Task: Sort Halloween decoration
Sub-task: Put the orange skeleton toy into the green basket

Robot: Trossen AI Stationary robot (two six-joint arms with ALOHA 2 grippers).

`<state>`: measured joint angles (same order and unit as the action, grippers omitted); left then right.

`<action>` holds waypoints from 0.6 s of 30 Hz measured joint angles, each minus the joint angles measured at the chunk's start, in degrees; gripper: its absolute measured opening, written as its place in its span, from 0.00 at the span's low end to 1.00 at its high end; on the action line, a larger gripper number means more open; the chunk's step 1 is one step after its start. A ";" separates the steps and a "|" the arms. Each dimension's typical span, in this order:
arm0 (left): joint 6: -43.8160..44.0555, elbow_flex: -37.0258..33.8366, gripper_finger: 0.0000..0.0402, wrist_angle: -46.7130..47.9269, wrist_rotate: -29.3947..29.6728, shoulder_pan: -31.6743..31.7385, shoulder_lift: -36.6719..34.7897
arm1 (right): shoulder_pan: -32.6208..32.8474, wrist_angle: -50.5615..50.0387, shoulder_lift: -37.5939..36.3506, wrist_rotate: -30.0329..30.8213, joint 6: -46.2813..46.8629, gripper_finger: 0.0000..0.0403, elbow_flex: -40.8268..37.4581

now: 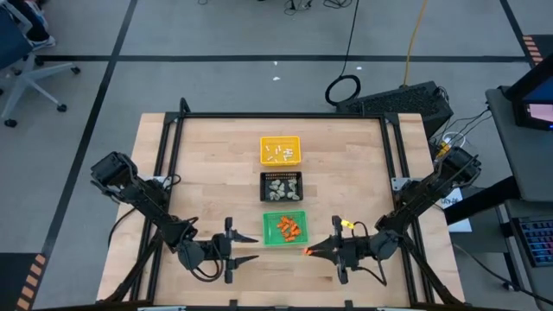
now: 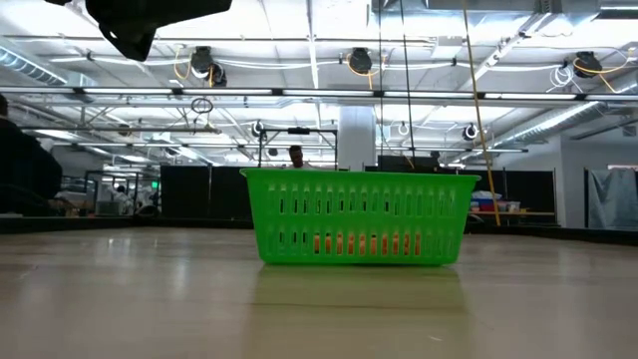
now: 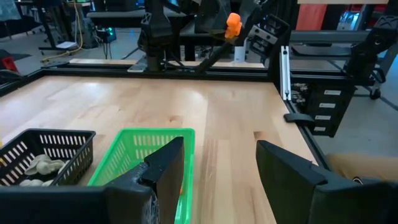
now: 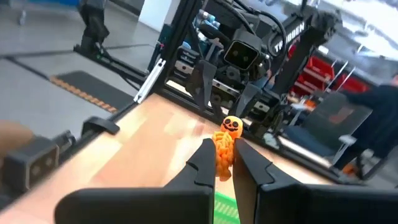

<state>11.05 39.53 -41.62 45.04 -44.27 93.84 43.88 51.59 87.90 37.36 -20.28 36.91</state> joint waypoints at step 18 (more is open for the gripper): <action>-4.52 0.00 0.50 -1.71 3.47 0.02 0.00 | -0.02 -1.30 0.00 0.00 -18.62 0.02 0.00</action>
<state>6.53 39.53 -43.33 48.51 -44.25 93.84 43.86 50.29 87.90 37.36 -38.91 36.91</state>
